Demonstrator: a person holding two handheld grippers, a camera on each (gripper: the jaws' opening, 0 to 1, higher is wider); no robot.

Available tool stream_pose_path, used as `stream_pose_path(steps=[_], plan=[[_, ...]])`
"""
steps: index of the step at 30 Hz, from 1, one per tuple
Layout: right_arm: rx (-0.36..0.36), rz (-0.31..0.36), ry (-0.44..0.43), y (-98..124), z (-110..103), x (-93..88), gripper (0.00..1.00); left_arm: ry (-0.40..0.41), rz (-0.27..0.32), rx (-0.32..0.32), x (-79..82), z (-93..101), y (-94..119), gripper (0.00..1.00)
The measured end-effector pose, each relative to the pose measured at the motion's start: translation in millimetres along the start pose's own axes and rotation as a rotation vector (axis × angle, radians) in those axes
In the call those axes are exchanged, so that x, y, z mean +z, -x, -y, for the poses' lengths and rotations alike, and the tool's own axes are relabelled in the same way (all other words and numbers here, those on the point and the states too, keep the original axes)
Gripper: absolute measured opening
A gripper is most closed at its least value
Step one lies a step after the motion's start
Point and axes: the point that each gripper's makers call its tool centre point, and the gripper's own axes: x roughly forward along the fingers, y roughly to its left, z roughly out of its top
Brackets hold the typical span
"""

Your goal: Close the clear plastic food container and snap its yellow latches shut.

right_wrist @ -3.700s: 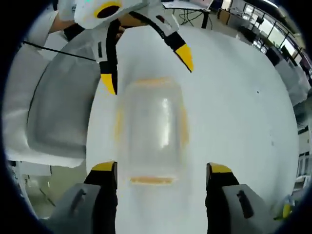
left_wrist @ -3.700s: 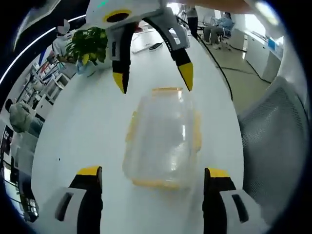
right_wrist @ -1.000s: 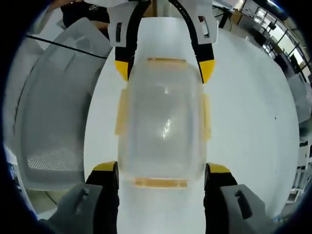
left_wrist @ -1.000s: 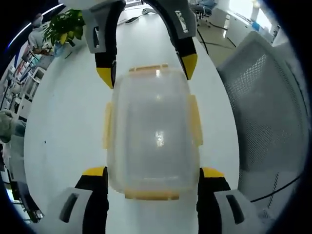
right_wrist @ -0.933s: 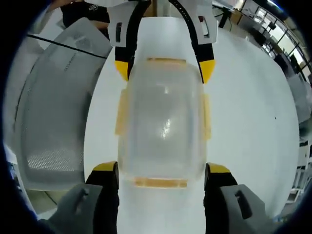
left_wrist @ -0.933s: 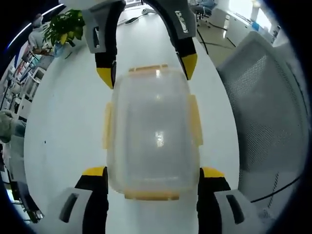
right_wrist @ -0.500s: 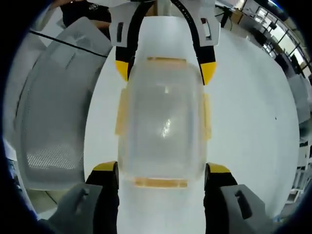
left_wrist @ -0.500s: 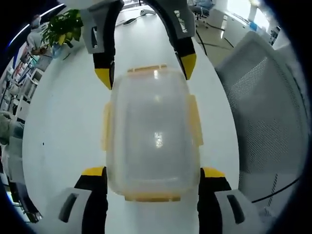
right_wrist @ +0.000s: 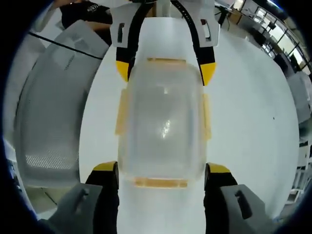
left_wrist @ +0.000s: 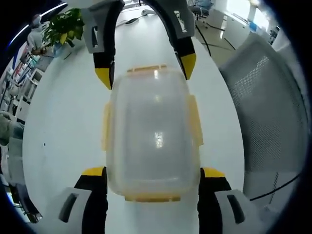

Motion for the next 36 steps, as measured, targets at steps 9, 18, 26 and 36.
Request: stream_pose_path(steps=[9,18,26,36], plan=[[-0.003,0.008,-0.013,0.0,27.1,-0.3,0.68,-0.011,-0.007,-0.003,-3.8,-28.1,-3.0,0.73],[-0.006,0.031,-0.027,0.3,55.5,-1.6,0.68,-0.028,-0.011,-0.009,-5.8,-57.4,-7.0,0.73],[-0.009,0.038,-0.037,2.1,78.4,-5.1,0.68,-0.037,-0.004,-0.009,-4.9,-81.5,-10.4,0.73],[-0.006,0.044,-0.044,3.8,94.8,-8.6,0.68,-0.048,-0.004,0.001,-2.0,-99.1,-16.1,0.75]])
